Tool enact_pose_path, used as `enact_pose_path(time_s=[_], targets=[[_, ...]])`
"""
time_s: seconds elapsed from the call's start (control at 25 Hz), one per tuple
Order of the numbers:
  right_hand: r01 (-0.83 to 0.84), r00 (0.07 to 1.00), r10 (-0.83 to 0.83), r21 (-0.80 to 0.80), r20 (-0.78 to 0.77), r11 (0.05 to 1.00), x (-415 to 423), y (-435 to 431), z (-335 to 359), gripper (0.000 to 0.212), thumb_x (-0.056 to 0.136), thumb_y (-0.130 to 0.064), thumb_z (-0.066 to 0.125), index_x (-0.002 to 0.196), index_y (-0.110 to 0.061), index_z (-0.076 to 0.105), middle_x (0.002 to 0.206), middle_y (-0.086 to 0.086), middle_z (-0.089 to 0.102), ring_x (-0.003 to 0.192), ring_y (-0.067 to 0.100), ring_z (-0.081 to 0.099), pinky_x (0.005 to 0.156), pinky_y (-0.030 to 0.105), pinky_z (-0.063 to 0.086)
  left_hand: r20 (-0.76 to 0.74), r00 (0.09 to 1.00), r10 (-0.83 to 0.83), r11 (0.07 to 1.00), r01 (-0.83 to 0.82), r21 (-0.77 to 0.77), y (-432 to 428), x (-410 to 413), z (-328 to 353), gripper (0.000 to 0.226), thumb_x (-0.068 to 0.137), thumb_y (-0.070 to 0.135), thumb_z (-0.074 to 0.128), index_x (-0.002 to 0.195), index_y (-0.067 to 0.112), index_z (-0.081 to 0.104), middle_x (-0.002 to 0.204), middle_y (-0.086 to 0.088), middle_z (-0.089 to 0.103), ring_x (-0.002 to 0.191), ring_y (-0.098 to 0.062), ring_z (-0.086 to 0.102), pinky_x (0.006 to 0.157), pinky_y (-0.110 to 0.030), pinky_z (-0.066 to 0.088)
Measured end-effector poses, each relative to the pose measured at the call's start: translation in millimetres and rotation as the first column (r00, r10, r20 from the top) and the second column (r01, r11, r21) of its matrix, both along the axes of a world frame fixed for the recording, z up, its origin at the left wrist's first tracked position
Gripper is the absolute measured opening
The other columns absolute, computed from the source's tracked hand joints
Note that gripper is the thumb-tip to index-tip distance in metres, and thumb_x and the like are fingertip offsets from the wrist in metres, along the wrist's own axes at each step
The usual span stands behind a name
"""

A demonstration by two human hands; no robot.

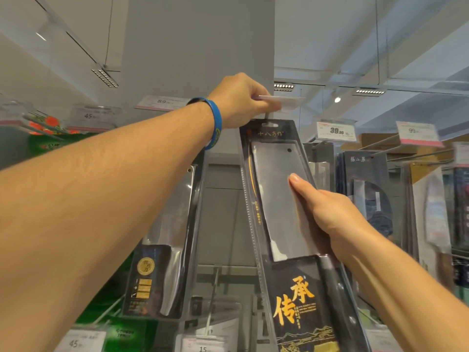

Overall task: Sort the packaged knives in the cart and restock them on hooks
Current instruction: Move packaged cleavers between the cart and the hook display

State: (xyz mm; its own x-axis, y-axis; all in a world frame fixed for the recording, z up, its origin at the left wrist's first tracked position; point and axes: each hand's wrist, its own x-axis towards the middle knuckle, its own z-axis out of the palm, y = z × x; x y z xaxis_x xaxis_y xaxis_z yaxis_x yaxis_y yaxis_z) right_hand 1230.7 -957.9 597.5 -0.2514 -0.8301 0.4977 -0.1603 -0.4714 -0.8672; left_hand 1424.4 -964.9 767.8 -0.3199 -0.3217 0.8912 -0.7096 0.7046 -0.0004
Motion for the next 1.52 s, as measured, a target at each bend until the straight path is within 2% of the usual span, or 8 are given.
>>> enact_pose_path(time_s=[0.44, 0.56, 0.72, 0.96, 1.12, 1.24, 1.4, 1.52], targets=[[0.221, 0.963, -0.228, -0.062, -0.145, 0.973, 27.4, -66.5, -12.7, 0.07, 0.077, -0.079, 0.062, 0.08, -0.009, 0.059, 0.076, 0.013, 0.063, 0.069, 0.033, 0.061, 0.069, 0.04, 0.049, 0.013, 1.0, 0.025, 0.999, -0.025, -0.021, -0.8, 2.1, -2.4, 0.038, 0.087, 0.054, 0.065, 0.092, 0.019, 0.077, 0.063, 0.005, 0.056, 0.055, -0.004, 0.044, 0.044, -0.009, 0.032], [0.17, 0.978, -0.163, 0.047, -0.126, 0.984, 36.9, -99.4, -9.9, 0.092, 0.078, -0.083, 0.058, 0.126, -0.004, 0.059, 0.116, 0.021, 0.068, 0.103, 0.04, 0.065, 0.089, 0.045, 0.053, 0.006, 1.0, -0.013, 0.999, 0.013, -0.035, -1.9, -1.9, -14.7, 0.026, 0.086, 0.044, 0.071, 0.104, 0.028, 0.078, 0.095, 0.013, 0.074, 0.085, 0.002, 0.063, 0.065, 0.002, 0.039], [0.223, 0.959, -0.199, 0.103, -0.202, 0.969, 46.6, -129.4, -16.0, 0.104, 0.082, -0.082, 0.051, 0.154, -0.008, 0.038, 0.154, 0.015, 0.046, 0.137, 0.038, 0.047, 0.112, 0.049, 0.04, 0.131, 0.985, 0.108, 0.981, -0.085, -0.174, -6.0, 5.0, -24.1, 0.034, 0.093, 0.032, 0.066, 0.126, 0.028, 0.066, 0.133, 0.011, 0.062, 0.122, -0.006, 0.057, 0.104, -0.022, 0.042], [0.345, 0.903, -0.279, 0.165, -0.327, 0.924, 45.1, -126.0, -26.3, 0.094, 0.083, -0.086, 0.041, 0.137, -0.011, 0.055, 0.131, 0.014, 0.063, 0.118, 0.036, 0.06, 0.081, 0.039, 0.043, 0.263, 0.915, 0.306, 0.923, -0.217, -0.319, 2.3, 7.3, -61.9, 0.053, 0.099, 0.035, 0.051, 0.149, 0.022, 0.038, 0.16, 0.003, 0.029, 0.148, -0.019, 0.024, 0.115, -0.038, 0.031], [0.51, 0.817, -0.523, -0.118, -0.243, 0.852, 20.8, -81.7, -80.0, 0.042, 0.093, -0.065, 0.054, 0.084, -0.025, 0.061, 0.077, -0.01, 0.062, 0.084, 0.021, 0.064, 0.069, 0.033, 0.038, -0.025, 0.999, -0.03, 0.964, 0.022, -0.265, 7.5, 24.9, -136.6, 0.048, 0.094, 0.034, 0.054, 0.141, 0.021, 0.052, 0.145, 0.0, 0.052, 0.132, -0.015, 0.047, 0.113, -0.026, 0.033], [0.399, 0.895, -0.429, -0.211, -0.121, 0.892, 13.9, -30.5, -120.4, 0.039, 0.095, -0.051, 0.061, 0.071, -0.02, 0.065, 0.065, -0.011, 0.069, 0.068, 0.014, 0.066, 0.068, 0.035, 0.048, -0.233, 0.942, -0.242, 0.962, 0.264, 0.069, 0.0, 17.8, -212.4, 0.022, 0.091, 0.035, 0.056, 0.096, 0.024, 0.074, 0.088, 0.01, 0.075, 0.077, -0.007, 0.069, 0.081, -0.034, 0.054], [0.22, 0.965, -0.238, -0.152, -0.113, 0.964, 4.8, 62.1, -199.9, 0.036, 0.091, -0.049, 0.061, 0.073, -0.018, 0.065, 0.064, 0.001, 0.07, 0.044, 0.011, 0.057, 0.045, 0.027, 0.047, -0.349, 0.875, -0.334, 0.787, 0.463, 0.408, 0.9, -12.6, -327.6, 0.03, 0.098, 0.034, 0.056, 0.074, 0.027, 0.073, 0.055, 0.011, 0.066, 0.041, 0.006, 0.052, 0.052, -0.013, 0.041], [0.281, 0.951, -0.268, 0.072, -0.157, 0.957, -14.9, 138.9, -298.7, 0.025, 0.094, -0.042, 0.062, 0.079, -0.023, 0.067, 0.067, 0.004, 0.071, 0.039, 0.014, 0.051, 0.04, 0.023, 0.041, -0.438, 0.802, -0.406, 0.514, 0.596, 0.617, 16.9, -30.8, -438.8, 0.037, 0.099, 0.04, 0.051, 0.073, 0.027, 0.075, 0.049, 0.003, 0.062, 0.037, 0.001, 0.042, 0.043, -0.014, 0.035]])
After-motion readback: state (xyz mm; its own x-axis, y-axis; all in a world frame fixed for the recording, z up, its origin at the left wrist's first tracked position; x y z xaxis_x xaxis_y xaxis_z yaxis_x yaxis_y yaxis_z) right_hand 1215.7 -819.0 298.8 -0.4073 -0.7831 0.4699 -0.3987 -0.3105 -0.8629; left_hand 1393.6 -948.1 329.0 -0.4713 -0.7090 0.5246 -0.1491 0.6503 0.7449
